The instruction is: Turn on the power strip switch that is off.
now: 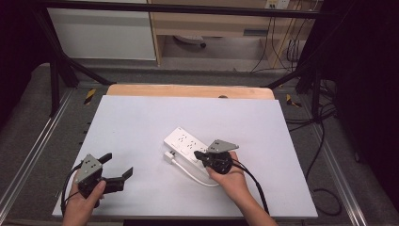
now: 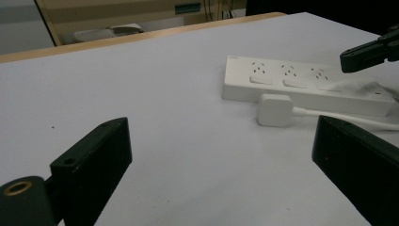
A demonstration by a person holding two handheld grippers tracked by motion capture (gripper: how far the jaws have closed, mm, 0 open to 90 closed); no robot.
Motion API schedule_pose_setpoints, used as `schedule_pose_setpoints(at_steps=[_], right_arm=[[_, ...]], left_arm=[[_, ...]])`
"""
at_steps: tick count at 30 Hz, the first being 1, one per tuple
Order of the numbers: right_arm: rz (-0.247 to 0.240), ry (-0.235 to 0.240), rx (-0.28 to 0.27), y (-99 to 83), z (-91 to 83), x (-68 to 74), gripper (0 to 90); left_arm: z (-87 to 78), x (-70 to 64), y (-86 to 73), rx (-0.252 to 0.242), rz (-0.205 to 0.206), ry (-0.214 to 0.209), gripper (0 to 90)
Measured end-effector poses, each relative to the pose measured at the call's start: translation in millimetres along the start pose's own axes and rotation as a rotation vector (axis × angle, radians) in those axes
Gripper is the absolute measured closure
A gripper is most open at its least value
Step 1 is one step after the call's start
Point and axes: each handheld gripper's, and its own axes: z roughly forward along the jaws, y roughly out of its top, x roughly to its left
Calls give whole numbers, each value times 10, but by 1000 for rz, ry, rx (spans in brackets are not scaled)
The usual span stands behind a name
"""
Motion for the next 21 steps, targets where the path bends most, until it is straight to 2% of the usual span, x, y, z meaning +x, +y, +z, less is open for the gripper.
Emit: schedule_pose_setpoints(at_steps=[21], right_arm=[[5,-3,31,-62,56,-14,900]], left_arm=[[2,3,-3,2,-3,-1,54]])
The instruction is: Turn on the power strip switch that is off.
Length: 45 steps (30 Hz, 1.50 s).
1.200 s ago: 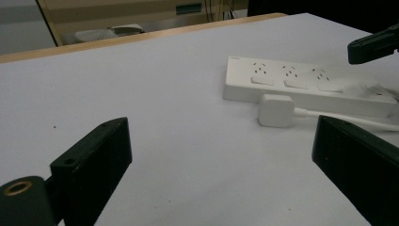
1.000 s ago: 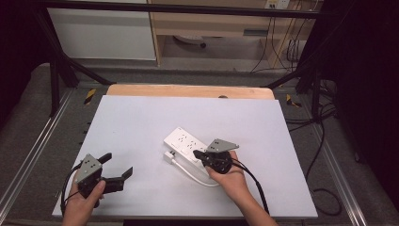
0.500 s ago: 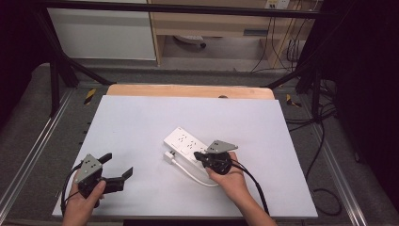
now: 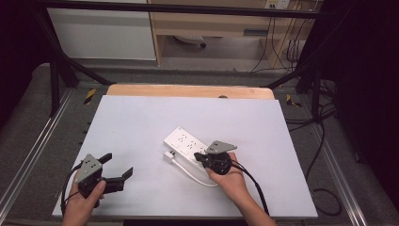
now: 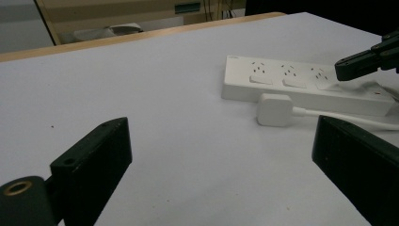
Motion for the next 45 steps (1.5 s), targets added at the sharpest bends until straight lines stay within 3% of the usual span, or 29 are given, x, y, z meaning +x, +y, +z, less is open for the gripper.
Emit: schedule_pose_setpoints(at_steps=[45], right_arm=[[-14,-7,20,-55,40,28,900]], left_arm=[[-8,1,2,-4,-5,0,54]])
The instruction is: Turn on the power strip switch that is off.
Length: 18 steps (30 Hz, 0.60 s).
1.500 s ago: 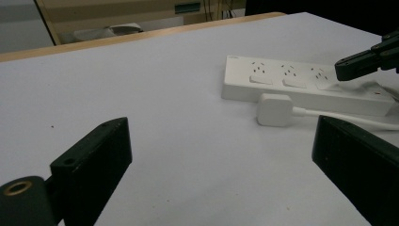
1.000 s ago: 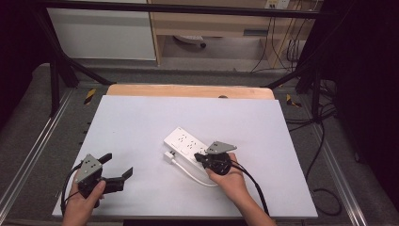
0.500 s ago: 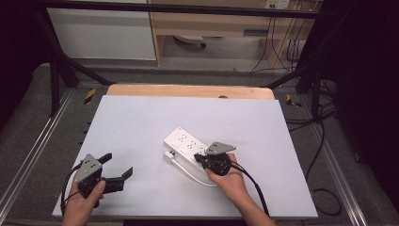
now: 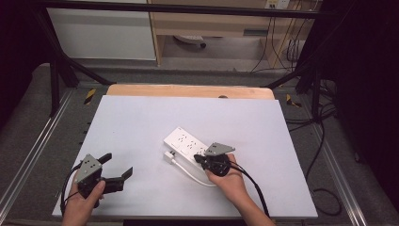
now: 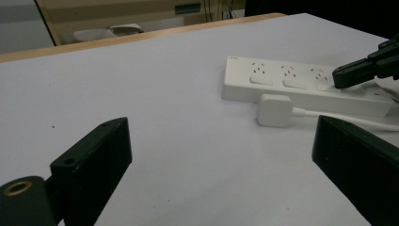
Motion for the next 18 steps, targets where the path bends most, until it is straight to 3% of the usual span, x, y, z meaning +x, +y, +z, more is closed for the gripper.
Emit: schedule_pose_setpoints(at_steps=[18], right_arm=[[-3,-8,-6,-11,-1,12,900]], left_arm=[[-2,0,0,0,0,1,54]])
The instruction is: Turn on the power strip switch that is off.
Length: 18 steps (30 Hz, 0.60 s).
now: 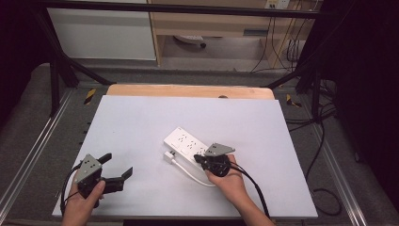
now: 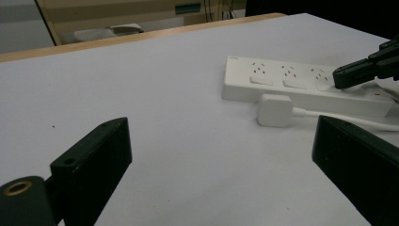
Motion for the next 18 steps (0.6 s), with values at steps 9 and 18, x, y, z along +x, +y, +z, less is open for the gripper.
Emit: schedule_pose_setpoints(at_steps=[9,18], right_arm=[[-1,1,1,-4,-1,0,900],[11,6,3,-35,-16,-5,900]], left_arm=[[-3,1,1,2,3,-1,54],[0,-4,1,0,1,-2,54]])
